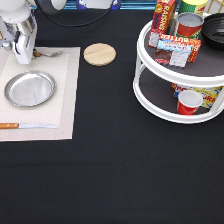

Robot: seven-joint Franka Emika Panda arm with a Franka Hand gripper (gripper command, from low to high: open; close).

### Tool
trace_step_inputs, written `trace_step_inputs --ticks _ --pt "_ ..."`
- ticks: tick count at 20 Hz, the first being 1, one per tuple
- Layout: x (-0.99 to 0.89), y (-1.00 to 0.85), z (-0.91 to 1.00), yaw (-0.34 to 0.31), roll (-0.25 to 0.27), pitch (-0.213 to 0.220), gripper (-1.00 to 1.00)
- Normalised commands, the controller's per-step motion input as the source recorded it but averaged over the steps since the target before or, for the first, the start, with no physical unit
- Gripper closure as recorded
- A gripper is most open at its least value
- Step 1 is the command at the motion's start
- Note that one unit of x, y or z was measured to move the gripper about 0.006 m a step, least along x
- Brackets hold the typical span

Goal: Arrange plate and fork

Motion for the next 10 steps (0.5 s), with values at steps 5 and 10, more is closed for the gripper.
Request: trace_step_inputs --ticks 5,10 --pt "0.45 0.00 0.05 -0.070 0.063 0.143 1.00" --pt "0.17 -0.22 -0.16 -0.094 0.060 0.039 1.00"
